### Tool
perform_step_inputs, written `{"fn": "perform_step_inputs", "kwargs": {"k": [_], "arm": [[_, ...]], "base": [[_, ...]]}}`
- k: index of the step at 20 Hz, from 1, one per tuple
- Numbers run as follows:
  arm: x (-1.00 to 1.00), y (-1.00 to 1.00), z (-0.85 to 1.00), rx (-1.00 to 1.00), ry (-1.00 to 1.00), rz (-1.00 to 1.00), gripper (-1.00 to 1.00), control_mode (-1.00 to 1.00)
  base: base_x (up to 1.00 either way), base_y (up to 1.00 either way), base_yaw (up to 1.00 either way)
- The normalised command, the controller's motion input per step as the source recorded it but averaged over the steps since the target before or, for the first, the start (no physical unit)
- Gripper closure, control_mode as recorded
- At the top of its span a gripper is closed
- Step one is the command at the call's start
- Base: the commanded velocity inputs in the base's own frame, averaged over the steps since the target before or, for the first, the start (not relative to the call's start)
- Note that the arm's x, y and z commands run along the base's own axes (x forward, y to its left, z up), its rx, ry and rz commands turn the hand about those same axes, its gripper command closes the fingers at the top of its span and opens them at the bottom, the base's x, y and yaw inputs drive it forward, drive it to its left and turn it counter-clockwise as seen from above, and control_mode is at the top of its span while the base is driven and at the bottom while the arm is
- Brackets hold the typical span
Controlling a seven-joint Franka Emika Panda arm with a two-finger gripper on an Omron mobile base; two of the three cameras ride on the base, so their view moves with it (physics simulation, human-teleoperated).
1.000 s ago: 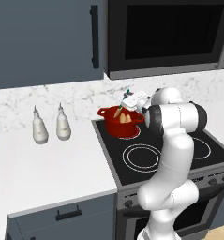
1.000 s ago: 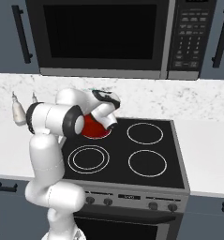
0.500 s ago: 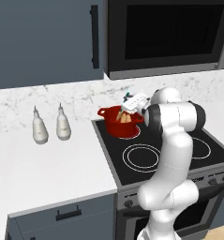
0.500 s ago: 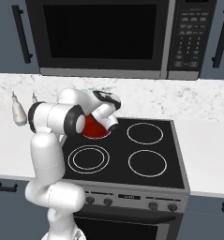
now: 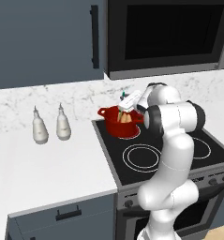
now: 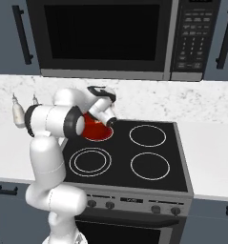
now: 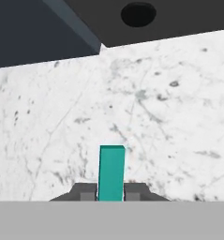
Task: Put the potato and squash in the pot. Retrieve the spatula and lightly stir the vegetables in the pot.
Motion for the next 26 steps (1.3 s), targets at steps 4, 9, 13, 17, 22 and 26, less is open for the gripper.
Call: {"fn": "perform_step_inputs", "kwargs": {"k": [4,9,13,17,22,26], "arm": [[0.00,0.08,-0.40,-0.23,0.00,-0.04,1.00,-1.00],[-0.16,0.00,0.32,-0.04,-0.01,-0.01,1.00,-1.00],[0.00,0.00,0.52,0.00,0.00,-0.03,1.00,-1.00],[0.00,0.01,0.15,0.00,0.05,-0.04,1.00,-1.00],[-0.07,0.00,-0.08,0.00,0.10,-0.05,1.00,-1.00],[-0.12,0.00,-0.32,-0.01,0.07,-0.04,1.00,-1.00]], "base": [[0.00,0.00,0.00],[0.00,0.00,0.00],[0.00,0.00,0.00],[0.00,0.00,0.00],[0.00,0.00,0.00],[0.00,0.00,0.00]]}}
